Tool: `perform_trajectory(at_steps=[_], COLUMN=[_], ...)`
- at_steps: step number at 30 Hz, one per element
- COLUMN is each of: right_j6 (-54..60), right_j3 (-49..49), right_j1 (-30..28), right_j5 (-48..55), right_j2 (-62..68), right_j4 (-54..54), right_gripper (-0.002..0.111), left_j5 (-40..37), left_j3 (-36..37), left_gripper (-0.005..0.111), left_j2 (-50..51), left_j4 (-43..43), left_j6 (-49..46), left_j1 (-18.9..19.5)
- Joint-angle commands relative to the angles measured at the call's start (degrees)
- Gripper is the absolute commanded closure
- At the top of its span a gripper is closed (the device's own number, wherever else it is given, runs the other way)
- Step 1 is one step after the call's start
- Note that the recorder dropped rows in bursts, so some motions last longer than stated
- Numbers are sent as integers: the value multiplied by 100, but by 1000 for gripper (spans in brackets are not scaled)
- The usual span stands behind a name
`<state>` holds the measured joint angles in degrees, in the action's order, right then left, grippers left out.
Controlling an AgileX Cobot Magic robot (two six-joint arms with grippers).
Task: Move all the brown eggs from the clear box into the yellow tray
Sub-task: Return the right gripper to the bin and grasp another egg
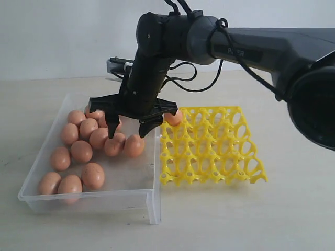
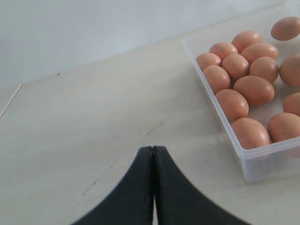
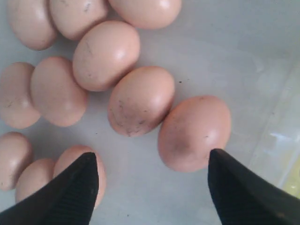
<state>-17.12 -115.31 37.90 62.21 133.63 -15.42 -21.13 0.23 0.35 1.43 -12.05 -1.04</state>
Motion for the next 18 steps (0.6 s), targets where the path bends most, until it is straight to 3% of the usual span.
perform_trajectory(at_steps=[1,18], right_j6=[-510,-814], right_j3=[-434,-501], right_j1=[12,77], right_j5=[501,505], right_j2=[209,616], right_j4=[366,715], right_gripper=[44,44], left_j5=[43,43], left_j3=[-23,-23], left_gripper=[107,107], left_j2=[-35,-35], left_j4=[0,0], left_j6=[32,32], left_j1=[-11,-11])
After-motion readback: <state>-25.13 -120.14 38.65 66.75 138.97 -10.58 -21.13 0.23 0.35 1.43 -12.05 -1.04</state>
